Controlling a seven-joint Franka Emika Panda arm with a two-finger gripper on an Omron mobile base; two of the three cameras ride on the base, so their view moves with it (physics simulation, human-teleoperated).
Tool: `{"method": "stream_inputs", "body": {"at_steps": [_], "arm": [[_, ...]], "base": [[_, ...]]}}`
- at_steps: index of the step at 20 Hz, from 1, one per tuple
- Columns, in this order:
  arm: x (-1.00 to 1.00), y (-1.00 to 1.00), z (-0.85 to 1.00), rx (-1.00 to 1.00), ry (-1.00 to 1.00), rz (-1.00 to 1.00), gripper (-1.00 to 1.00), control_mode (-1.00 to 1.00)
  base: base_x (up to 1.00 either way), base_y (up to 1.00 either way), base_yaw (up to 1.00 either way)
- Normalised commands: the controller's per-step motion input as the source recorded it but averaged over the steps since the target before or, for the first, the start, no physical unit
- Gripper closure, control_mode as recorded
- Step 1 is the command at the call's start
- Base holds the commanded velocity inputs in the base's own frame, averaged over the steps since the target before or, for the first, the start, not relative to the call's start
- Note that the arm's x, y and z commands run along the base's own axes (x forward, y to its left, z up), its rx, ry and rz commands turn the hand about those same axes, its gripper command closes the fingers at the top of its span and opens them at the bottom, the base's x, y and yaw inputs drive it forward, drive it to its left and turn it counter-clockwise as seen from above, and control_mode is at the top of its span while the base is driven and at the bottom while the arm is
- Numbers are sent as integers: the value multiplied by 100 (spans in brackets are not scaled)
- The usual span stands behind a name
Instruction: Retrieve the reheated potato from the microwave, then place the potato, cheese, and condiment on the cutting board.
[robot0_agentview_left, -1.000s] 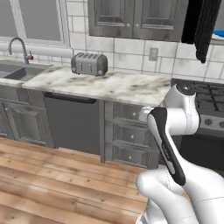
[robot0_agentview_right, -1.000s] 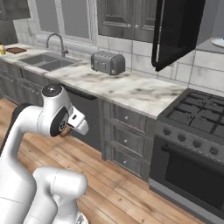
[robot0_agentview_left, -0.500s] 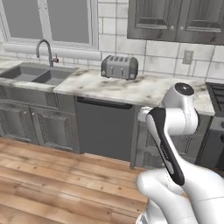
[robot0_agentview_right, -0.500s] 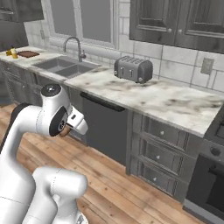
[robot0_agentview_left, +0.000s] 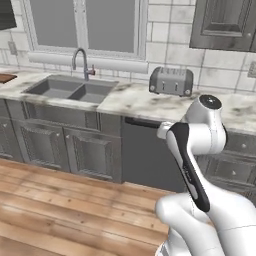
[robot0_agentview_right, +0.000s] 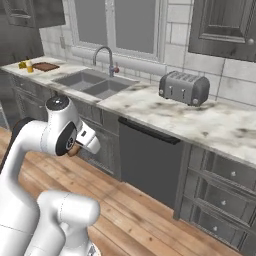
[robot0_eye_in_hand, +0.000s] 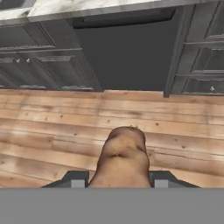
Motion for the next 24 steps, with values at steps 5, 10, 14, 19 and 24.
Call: {"method": "stream_inputs", "body": {"at_steps": [5,10,14,19,24], "arm": [[0,0,0,0,0,0,100,100],[0,0,0,0,0,0,100,100],[0,0,0,0,0,0,100,100],[0,0,0,0,0,0,100,100],[0,0,0,0,0,0,100,100]], "base": [[78,52,-1],[81,47,-4],[83,41,-9],[83,41,-9],[76,49,-7]]}}
